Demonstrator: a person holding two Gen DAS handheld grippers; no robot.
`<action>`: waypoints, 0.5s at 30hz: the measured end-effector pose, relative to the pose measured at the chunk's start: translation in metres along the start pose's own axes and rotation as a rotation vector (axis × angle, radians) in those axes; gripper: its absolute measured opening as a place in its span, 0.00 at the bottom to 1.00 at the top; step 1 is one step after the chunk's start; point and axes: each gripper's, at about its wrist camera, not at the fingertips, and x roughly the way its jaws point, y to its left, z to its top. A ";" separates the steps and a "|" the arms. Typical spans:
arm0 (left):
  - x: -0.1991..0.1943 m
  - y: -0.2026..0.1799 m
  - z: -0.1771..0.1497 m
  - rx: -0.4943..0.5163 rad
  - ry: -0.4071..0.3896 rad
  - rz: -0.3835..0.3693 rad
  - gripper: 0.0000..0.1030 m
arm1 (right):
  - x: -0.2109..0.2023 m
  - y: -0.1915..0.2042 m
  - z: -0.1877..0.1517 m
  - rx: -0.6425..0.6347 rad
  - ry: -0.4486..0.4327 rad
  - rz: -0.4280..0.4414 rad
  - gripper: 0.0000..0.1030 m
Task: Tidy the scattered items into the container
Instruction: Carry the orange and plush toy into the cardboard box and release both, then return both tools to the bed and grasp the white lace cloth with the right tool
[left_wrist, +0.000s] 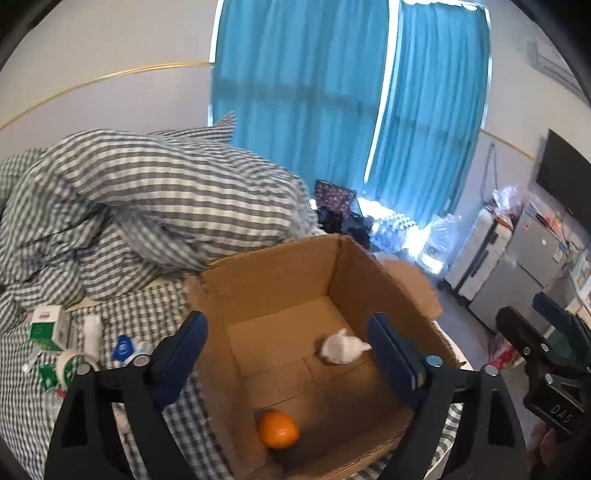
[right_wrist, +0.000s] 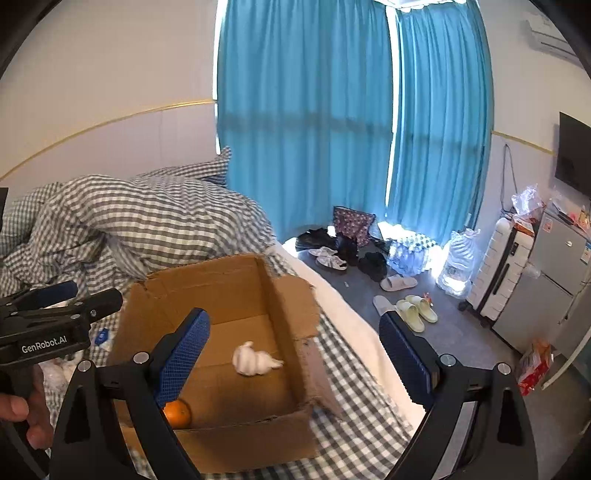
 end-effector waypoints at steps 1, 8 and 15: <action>-0.004 0.007 0.000 -0.010 -0.003 0.011 0.92 | -0.004 0.007 0.002 -0.005 -0.008 0.013 0.90; -0.047 0.068 -0.004 -0.079 -0.027 0.143 1.00 | -0.024 0.060 0.012 -0.051 -0.045 0.086 0.99; -0.099 0.144 -0.022 -0.146 -0.057 0.276 1.00 | -0.042 0.131 0.015 -0.120 -0.050 0.196 1.00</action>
